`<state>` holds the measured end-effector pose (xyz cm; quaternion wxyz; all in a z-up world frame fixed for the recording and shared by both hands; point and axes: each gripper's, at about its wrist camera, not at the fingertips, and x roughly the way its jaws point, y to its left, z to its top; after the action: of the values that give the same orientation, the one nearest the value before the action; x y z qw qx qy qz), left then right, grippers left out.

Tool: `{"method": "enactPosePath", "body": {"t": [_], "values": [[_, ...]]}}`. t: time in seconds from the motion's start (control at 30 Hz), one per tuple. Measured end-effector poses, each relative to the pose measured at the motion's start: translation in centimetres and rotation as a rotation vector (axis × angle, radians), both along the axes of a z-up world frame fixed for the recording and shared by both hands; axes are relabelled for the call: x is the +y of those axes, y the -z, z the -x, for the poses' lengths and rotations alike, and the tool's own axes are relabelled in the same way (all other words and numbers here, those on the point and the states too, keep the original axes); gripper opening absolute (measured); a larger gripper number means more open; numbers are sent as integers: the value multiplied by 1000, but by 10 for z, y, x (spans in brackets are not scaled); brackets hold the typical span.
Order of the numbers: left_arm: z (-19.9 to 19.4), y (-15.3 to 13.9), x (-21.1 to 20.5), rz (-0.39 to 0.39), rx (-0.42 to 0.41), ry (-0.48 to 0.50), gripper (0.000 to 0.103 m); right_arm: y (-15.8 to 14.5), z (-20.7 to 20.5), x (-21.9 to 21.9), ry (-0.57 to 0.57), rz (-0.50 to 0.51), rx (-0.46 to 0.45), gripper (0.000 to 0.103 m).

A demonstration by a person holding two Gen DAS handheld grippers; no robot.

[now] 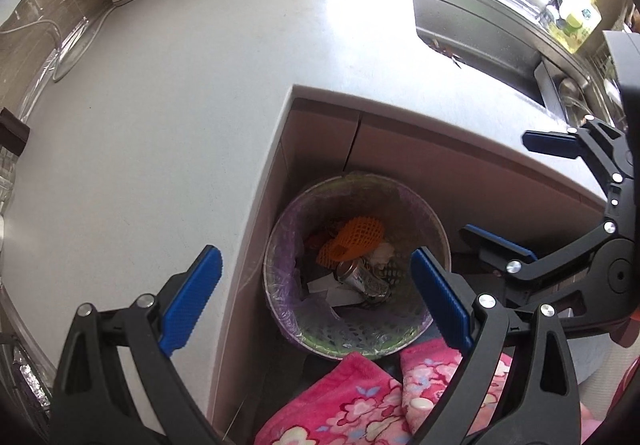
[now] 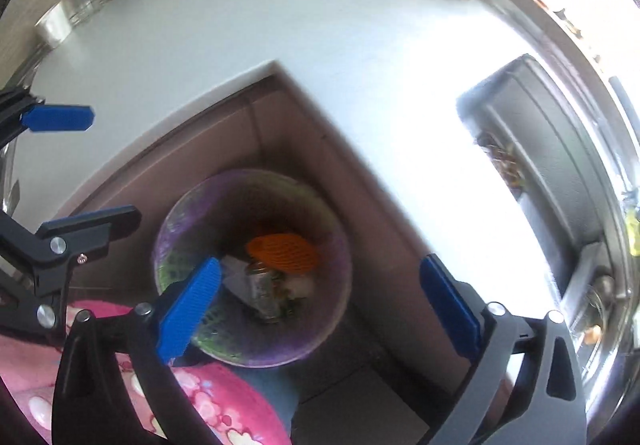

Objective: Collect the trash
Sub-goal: 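Raise both tools from the bin back over the counter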

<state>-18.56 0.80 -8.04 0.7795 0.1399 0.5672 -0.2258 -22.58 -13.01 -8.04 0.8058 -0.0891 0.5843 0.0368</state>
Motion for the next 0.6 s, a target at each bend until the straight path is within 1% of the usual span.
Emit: {"method": "enactPosePath", "body": {"t": [0.13,0.27,0.4,0.6], "values": [[-3,-9,-6,8,3,-31,91,-10,-5,-16,42,-20,14,101],[-10,-20,-11,16,-9,-75,91,-20,-9,-28,58,-25,-15,101],[-28,-33,-12,20,-34,-147,91,-42,-25,-42,61,-41,-83,101],[-63,-55,-9,3,-105,-253,91,-74,-68,-52,36,-37,-205,101]]}}
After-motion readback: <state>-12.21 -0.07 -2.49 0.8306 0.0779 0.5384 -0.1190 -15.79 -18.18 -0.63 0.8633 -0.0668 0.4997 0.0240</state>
